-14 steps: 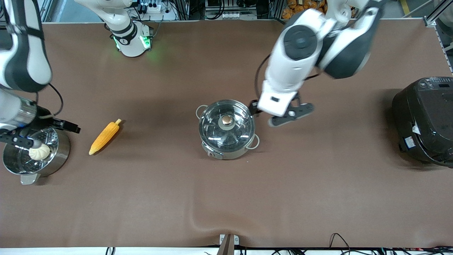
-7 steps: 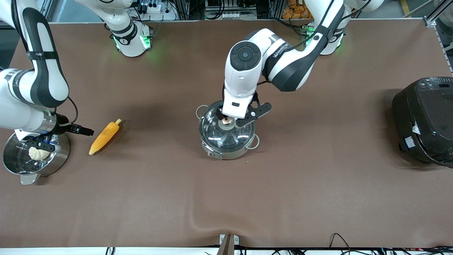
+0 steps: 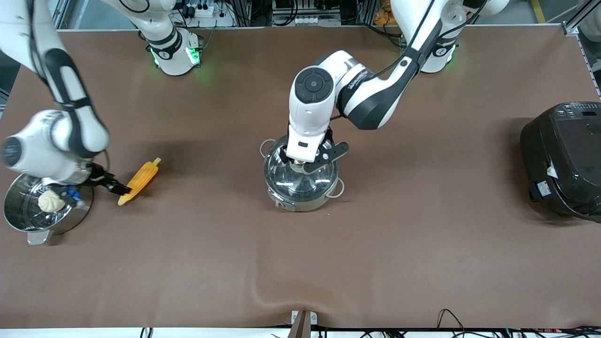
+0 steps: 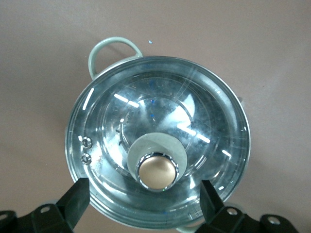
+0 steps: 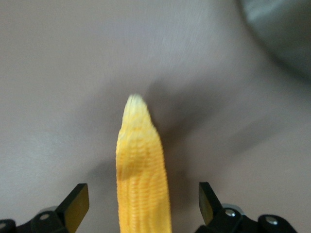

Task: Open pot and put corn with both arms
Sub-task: 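Grasp the lid knob with the left gripper while the right gripper grasps the corn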

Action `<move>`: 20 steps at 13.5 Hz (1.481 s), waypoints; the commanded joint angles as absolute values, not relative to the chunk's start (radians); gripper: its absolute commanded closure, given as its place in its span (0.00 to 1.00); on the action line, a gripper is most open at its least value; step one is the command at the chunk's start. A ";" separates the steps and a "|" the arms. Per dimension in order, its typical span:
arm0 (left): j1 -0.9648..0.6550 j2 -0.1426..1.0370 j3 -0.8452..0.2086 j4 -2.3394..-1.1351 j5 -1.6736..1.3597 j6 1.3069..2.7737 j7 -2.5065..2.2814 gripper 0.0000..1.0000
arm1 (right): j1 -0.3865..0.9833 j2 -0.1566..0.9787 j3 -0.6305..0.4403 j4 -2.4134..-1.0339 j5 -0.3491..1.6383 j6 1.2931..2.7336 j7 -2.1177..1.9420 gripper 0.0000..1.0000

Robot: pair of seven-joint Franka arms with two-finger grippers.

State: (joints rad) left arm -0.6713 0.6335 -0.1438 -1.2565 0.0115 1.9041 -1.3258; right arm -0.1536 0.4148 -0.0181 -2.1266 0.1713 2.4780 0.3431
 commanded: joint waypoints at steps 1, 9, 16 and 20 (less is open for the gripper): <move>-0.698 0.672 -0.133 -1.223 0.035 1.928 -1.339 0.00 | -0.120 0.387 -0.015 -2.175 0.186 2.510 0.483 0.00; -0.712 0.695 -0.127 -1.229 0.072 1.933 -1.325 0.03 | -0.103 0.417 -0.020 -2.161 0.178 2.405 0.523 0.11; -0.712 0.713 -0.126 -1.230 0.072 1.954 -1.307 0.11 | -0.104 0.428 -0.021 -2.141 0.170 2.407 0.525 0.29; -0.710 0.713 -0.126 -1.230 0.080 1.954 -1.267 0.51 | -0.110 0.446 -0.021 -2.106 0.169 2.405 0.518 0.33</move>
